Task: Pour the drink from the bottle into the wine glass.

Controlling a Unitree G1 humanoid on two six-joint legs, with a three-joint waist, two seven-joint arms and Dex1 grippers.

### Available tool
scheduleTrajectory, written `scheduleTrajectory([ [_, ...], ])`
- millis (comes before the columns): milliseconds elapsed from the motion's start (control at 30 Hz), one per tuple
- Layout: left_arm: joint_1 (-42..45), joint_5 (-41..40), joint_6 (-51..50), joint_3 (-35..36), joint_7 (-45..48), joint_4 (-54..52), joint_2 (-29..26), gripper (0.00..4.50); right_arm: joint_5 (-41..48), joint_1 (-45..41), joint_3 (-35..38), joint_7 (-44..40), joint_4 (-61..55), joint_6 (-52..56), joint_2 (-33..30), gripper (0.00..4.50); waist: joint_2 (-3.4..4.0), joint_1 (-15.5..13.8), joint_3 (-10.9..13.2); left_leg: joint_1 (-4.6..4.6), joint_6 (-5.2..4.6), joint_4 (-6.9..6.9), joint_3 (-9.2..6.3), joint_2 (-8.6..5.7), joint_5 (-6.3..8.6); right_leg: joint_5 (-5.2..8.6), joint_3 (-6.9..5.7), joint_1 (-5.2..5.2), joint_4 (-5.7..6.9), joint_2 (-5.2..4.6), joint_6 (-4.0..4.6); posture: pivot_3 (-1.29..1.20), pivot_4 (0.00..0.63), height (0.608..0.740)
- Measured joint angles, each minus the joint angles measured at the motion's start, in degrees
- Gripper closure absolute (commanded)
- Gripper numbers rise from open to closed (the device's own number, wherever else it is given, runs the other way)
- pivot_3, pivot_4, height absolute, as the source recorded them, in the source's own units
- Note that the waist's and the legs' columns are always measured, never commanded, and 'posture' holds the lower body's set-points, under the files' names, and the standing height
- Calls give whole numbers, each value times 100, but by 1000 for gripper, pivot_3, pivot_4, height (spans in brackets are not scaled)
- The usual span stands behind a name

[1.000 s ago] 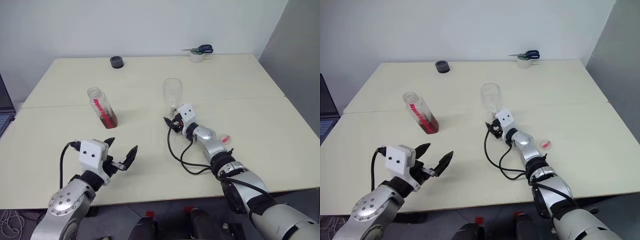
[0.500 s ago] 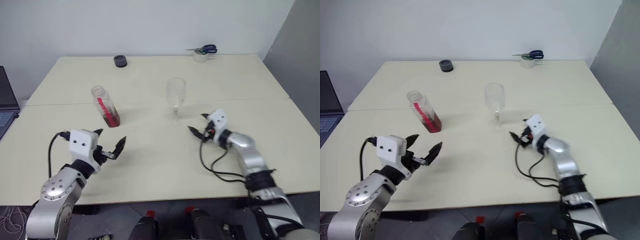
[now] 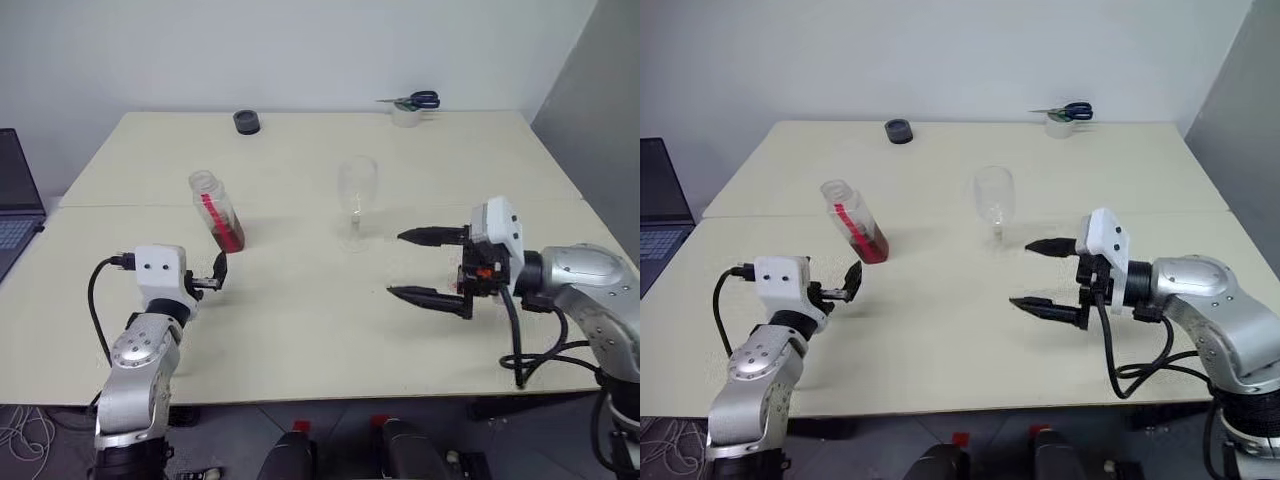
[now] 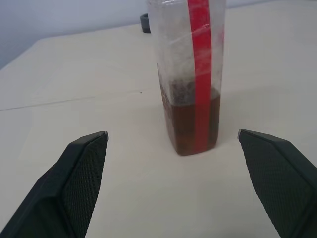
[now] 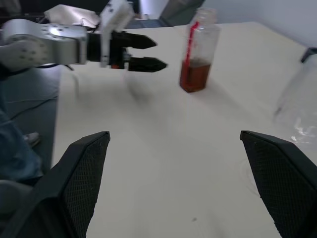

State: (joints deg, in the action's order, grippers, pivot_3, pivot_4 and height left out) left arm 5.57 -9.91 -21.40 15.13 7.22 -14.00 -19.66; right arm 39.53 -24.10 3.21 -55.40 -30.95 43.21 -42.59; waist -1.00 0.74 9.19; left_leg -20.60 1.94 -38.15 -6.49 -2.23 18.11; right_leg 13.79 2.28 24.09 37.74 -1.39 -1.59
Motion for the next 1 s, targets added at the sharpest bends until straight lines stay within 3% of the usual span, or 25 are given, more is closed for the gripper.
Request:
scheduleTrajectory([
  [300,553,337,376,-144,-366,644,293,0,286,-157,33,327,-13,182,31,19,-1,-32,-1,-5,20,1,3,0,-11,0,1,5,1,-2,0,0,150,740],
  [1000,1748,480,1530,-345,-24,2764,201,0,900,-166,227,1288,-299,516,55,19,-3,-65,-1,-8,21,-1,1,-2,-12,-1,-2,7,1,-2,-1,0,150,740],
])
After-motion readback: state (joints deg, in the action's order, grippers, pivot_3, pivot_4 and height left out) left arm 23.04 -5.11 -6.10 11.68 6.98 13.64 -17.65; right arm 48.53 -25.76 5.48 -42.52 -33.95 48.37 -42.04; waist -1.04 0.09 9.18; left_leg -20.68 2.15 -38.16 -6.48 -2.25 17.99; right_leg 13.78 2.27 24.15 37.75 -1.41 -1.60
